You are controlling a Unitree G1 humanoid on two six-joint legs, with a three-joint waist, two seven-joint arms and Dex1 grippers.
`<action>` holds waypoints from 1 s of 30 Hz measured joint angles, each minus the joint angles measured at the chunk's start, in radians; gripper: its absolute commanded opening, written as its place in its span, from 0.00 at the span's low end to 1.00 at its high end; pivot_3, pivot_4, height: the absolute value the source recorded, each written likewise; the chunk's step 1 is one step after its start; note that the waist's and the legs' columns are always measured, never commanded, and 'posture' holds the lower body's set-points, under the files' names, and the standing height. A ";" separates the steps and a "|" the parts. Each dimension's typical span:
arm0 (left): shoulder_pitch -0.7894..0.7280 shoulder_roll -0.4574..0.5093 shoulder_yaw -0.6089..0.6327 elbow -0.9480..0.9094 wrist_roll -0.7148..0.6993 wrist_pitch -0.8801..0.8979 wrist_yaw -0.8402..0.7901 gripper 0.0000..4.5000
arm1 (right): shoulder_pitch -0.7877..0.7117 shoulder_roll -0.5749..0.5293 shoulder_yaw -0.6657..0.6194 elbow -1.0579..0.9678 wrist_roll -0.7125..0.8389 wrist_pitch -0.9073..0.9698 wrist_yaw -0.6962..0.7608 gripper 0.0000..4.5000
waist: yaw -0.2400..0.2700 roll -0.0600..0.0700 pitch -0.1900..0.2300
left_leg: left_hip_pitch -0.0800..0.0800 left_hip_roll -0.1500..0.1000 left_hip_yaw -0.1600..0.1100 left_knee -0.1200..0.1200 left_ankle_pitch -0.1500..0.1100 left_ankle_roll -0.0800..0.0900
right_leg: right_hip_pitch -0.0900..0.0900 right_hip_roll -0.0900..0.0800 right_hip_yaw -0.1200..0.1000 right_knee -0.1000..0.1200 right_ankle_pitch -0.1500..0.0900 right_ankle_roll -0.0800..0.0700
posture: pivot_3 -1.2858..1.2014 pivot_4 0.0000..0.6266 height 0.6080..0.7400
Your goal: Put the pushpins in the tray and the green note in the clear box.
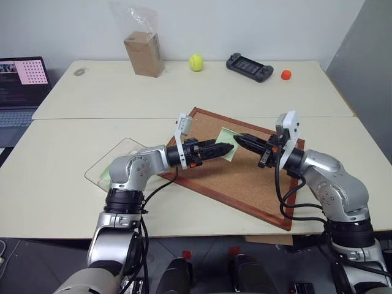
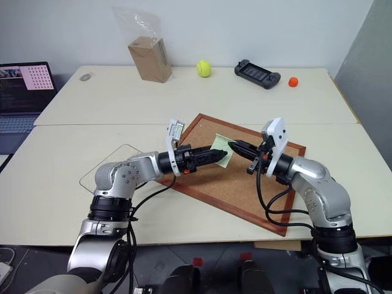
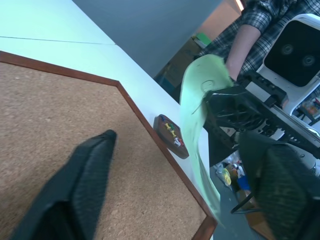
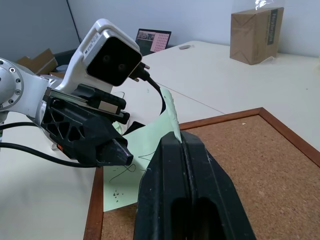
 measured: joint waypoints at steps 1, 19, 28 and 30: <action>-0.006 0.000 0.000 0.012 0.000 0.000 -0.003 0.66 | 0.000 0.000 -0.001 0.000 0.000 0.000 -0.003 0.00 | 0.000 0.000 0.000 | 0.000 0.000 0.000 0.000 0.000 0.000 | 0.000 0.000 0.000 0.000 0.000 0.000 | 0.52 0.24 1.00; -0.012 -0.008 0.003 0.028 -0.012 0.008 -0.024 0.01 | 0.001 -0.002 -0.002 -0.003 -0.005 -0.002 -0.010 0.00 | 0.000 0.000 0.000 | 0.000 0.000 0.000 0.000 0.000 0.000 | 0.000 0.000 0.000 0.000 0.000 0.000 | 0.52 0.24 1.00; -0.012 -0.010 0.003 0.020 -0.023 0.008 -0.002 0.00 | 0.001 0.000 -0.002 -0.003 -0.003 0.003 -0.011 0.14 | 0.000 0.000 0.000 | 0.000 0.000 0.000 0.000 0.000 0.000 | 0.000 0.000 0.000 0.000 0.000 0.000 | 0.52 0.24 1.00; -0.012 -0.010 0.002 0.020 -0.023 0.008 -0.001 0.00 | 0.001 -0.001 -0.002 -0.003 -0.003 0.007 -0.011 0.26 | 0.000 0.000 0.000 | 0.000 0.000 0.000 0.000 0.000 0.000 | 0.000 0.000 0.000 0.000 0.000 0.000 | 0.52 0.24 1.00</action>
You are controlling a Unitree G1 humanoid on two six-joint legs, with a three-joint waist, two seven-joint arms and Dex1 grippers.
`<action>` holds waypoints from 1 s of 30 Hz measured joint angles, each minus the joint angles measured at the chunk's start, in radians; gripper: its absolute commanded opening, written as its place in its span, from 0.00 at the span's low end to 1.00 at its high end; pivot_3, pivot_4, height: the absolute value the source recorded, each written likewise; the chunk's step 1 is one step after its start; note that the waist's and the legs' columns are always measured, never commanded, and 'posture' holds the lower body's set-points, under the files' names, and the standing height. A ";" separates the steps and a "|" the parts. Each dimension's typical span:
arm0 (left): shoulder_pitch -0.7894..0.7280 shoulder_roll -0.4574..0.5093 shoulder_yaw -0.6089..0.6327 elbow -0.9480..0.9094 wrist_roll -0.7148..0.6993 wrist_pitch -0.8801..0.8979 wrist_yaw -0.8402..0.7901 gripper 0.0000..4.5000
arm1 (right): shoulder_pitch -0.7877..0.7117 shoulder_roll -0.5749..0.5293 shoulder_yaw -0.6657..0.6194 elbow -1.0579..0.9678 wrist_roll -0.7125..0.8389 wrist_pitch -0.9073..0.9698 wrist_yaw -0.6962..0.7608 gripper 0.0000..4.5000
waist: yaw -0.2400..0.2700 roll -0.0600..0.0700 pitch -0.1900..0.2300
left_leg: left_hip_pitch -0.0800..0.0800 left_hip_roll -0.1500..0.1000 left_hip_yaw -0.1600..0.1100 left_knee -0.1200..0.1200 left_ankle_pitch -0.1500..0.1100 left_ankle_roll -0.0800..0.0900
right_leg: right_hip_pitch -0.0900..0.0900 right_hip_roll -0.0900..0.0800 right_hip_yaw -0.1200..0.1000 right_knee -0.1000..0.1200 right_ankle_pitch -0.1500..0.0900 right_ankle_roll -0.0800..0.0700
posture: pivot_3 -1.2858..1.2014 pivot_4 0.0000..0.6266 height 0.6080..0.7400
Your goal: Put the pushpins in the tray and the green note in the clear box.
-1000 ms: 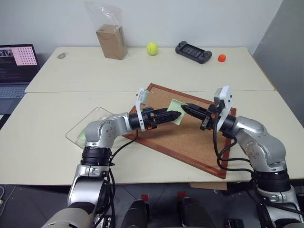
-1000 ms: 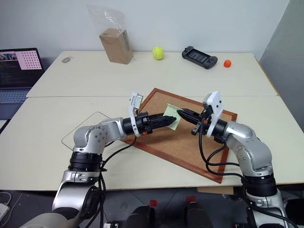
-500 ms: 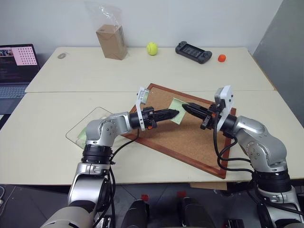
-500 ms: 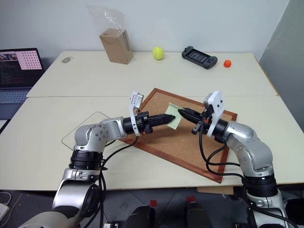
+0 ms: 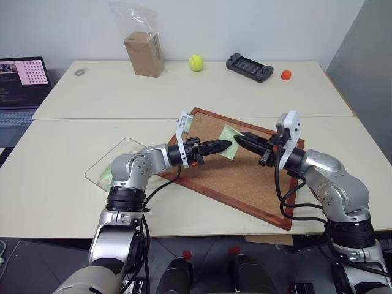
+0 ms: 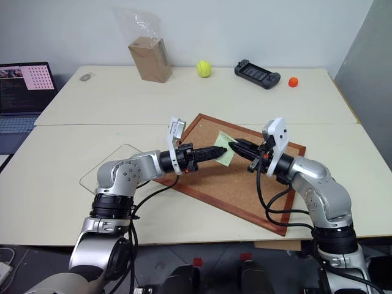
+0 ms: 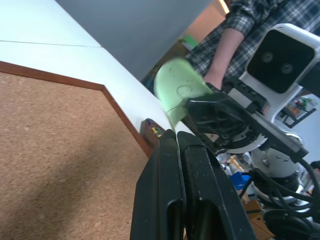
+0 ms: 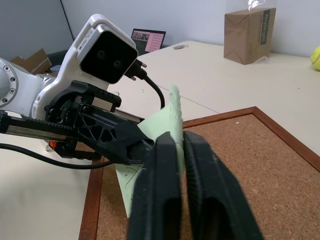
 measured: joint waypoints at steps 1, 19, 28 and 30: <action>0.000 0.000 0.000 0.000 0.000 0.000 0.001 0.00 | 0.000 -0.002 0.000 0.000 0.002 0.003 0.001 0.30 | 0.000 0.000 0.000 | 0.000 0.000 0.000 0.000 0.000 0.000 | 0.000 0.000 0.000 0.000 0.000 0.000 | 0.52 0.24 1.00; 0.025 0.005 0.078 -0.047 -0.023 0.010 0.099 0.00 | 0.075 -0.084 -0.072 -0.084 0.126 0.106 0.009 0.90 | 0.000 0.000 0.000 | 0.000 0.000 0.000 0.000 -0.001 0.002 | 0.000 0.000 0.000 0.000 0.000 0.000 | 0.52 0.24 1.00; 0.271 0.131 0.307 -0.441 0.000 -0.025 0.397 0.00 | 0.053 -0.104 -0.082 -0.151 0.238 0.165 0.042 0.90 | -0.005 0.000 0.000 | 0.001 0.003 0.000 -0.001 -0.001 0.002 | 0.000 -0.001 0.002 0.000 0.000 -0.001 | 0.52 0.24 1.00; 0.347 0.181 0.370 -0.525 0.090 -0.069 0.509 0.00 | 0.020 -0.100 -0.062 -0.152 0.258 0.168 0.062 0.90 | 0.000 0.000 0.000 | 0.002 0.003 -0.001 -0.001 -0.001 0.002 | 0.000 0.000 0.001 0.000 0.001 -0.002 | 0.52 0.24 1.00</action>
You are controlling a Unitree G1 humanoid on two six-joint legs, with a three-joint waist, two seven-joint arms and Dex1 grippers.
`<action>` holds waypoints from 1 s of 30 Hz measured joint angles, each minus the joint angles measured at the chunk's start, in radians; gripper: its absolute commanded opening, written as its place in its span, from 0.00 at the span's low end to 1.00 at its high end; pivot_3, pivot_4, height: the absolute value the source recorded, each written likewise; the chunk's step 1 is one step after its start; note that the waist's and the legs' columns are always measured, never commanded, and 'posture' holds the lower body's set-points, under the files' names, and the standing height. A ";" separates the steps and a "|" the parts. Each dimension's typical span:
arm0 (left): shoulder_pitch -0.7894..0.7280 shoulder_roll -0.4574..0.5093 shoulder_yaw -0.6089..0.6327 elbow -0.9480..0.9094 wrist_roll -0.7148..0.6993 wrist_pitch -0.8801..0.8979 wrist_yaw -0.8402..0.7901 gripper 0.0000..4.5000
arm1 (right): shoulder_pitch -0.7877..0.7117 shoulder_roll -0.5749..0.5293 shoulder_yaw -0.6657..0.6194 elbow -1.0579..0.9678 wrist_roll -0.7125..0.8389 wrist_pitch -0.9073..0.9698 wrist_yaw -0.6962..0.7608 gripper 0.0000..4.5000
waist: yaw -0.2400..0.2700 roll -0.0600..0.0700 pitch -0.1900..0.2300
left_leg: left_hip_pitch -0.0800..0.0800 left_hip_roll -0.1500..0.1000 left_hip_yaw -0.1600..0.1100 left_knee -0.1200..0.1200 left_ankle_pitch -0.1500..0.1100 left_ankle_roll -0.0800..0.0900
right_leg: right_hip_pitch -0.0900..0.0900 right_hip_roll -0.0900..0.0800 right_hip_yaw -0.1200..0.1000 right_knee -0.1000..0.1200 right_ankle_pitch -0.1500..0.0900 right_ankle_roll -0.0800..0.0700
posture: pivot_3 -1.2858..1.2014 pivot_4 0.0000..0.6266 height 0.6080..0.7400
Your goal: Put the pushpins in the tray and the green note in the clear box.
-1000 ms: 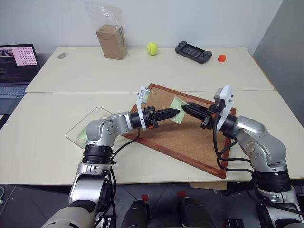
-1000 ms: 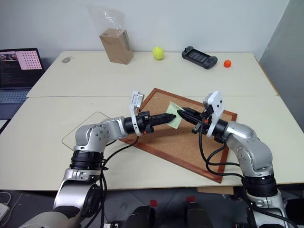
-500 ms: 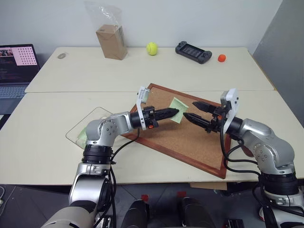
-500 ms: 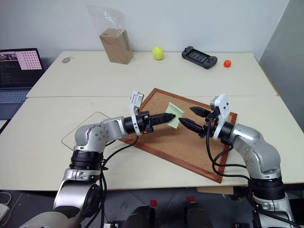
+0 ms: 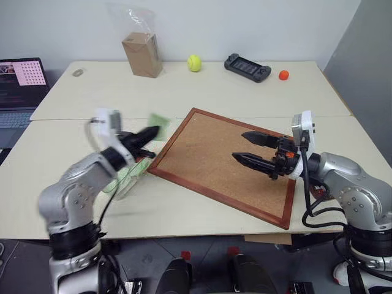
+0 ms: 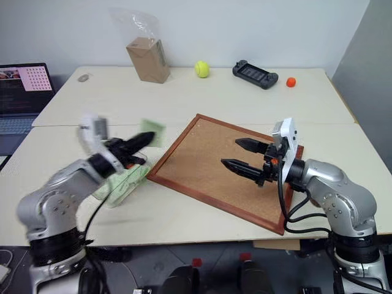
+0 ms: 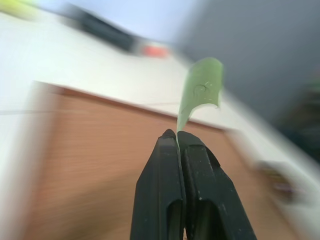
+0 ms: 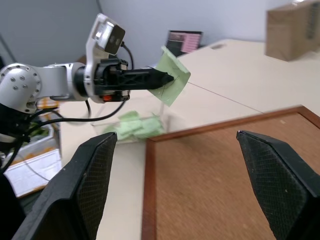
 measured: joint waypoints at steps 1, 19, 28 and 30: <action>0.034 0.023 0.013 -0.026 0.028 -0.011 0.028 0.00 | -0.010 0.003 0.010 -0.001 0.008 0.000 0.008 0.90 | 0.000 0.000 0.000 | 0.000 0.000 0.000 0.000 0.000 0.000 | 0.000 0.000 0.000 0.000 0.000 0.000 | 0.52 0.24 1.00; 0.273 -0.028 0.055 -0.134 0.084 -0.049 0.206 0.48 | -0.062 0.066 0.112 0.054 0.006 -0.037 0.065 0.92 | 0.021 -0.002 0.001 | -0.001 -0.001 0.000 0.000 0.000 0.000 | 0.000 0.000 -0.001 -0.001 0.000 0.000 | 0.52 0.24 1.00; 0.247 -0.013 0.055 -0.100 0.084 -0.069 0.205 0.89 | -0.050 0.056 0.109 0.054 0.002 -0.043 0.059 0.92 | 0.021 -0.002 0.001 | -0.001 -0.001 0.000 0.000 0.000 0.000 | 0.000 0.000 -0.001 -0.001 0.000 0.000 | 0.52 0.24 1.00; 0.247 0.017 0.033 -0.104 0.091 -0.091 0.175 0.98 | -0.034 0.053 0.102 0.053 -0.012 -0.049 0.043 0.92 | 0.021 -0.002 0.001 | -0.001 -0.001 0.000 0.000 0.000 0.000 | 0.000 0.000 -0.001 -0.001 0.000 0.000 | 0.52 0.24 1.00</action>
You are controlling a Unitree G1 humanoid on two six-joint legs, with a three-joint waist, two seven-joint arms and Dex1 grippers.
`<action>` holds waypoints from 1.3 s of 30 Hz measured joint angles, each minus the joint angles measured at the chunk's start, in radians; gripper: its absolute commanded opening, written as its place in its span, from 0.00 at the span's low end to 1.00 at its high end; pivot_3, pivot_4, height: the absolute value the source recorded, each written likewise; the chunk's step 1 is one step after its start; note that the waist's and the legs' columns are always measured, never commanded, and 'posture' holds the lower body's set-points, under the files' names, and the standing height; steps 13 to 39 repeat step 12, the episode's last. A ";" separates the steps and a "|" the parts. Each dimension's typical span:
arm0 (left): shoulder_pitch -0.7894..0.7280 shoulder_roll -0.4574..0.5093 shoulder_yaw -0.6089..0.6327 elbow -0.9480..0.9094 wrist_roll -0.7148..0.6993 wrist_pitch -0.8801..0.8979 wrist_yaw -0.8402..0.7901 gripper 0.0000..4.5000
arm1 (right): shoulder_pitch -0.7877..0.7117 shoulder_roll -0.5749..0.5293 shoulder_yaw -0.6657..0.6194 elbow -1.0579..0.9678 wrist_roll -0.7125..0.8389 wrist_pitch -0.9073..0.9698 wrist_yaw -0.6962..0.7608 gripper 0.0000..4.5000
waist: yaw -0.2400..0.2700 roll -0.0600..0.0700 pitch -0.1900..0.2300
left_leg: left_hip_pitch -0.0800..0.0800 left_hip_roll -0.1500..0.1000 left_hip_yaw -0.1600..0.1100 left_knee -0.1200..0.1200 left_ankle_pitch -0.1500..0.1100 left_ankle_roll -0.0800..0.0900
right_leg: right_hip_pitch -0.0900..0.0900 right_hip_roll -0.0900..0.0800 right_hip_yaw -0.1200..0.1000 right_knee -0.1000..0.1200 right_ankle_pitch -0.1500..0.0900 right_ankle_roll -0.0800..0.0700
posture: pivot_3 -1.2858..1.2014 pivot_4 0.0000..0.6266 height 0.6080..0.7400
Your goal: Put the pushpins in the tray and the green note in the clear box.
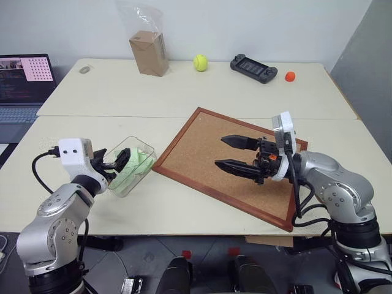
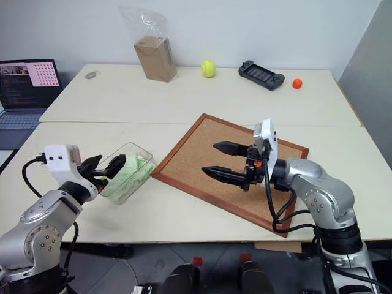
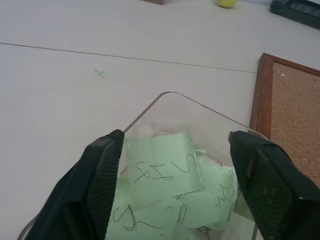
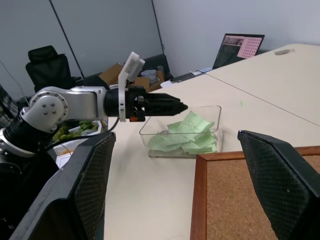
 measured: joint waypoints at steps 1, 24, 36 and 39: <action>0.000 0.018 -0.024 -0.014 0.007 -0.020 -0.019 0.98 | 0.013 0.000 -0.005 -0.001 -0.014 -0.007 -0.017 0.92 | 0.001 0.000 0.000 | 0.000 0.000 0.000 0.000 0.000 0.000 | 0.000 0.000 0.000 0.000 0.000 0.000 | 0.52 0.24 1.00; -0.078 -0.117 -0.317 0.049 0.137 -0.249 -0.047 0.98 | 0.255 0.123 0.018 -0.029 -0.431 -0.202 -0.446 0.92 | 0.001 0.000 0.000 | 0.001 0.000 0.003 -0.001 0.002 -0.003 | -0.001 0.000 0.002 0.001 0.000 -0.001 | 0.52 0.24 1.00; -0.078 -0.117 -0.317 0.049 0.137 -0.249 -0.047 0.98 | 0.255 0.123 0.018 -0.029 -0.431 -0.202 -0.446 0.92 | 0.001 0.000 0.000 | 0.001 0.000 0.003 -0.001 0.002 -0.003 | -0.001 0.000 0.002 0.001 0.000 -0.001 | 0.52 0.24 1.00; -0.078 -0.117 -0.317 0.049 0.137 -0.249 -0.047 0.98 | 0.255 0.123 0.018 -0.029 -0.431 -0.202 -0.446 0.92 | 0.001 0.000 0.000 | 0.001 0.000 0.003 -0.001 0.002 -0.003 | -0.001 0.000 0.002 0.001 0.000 -0.001 | 0.52 0.24 1.00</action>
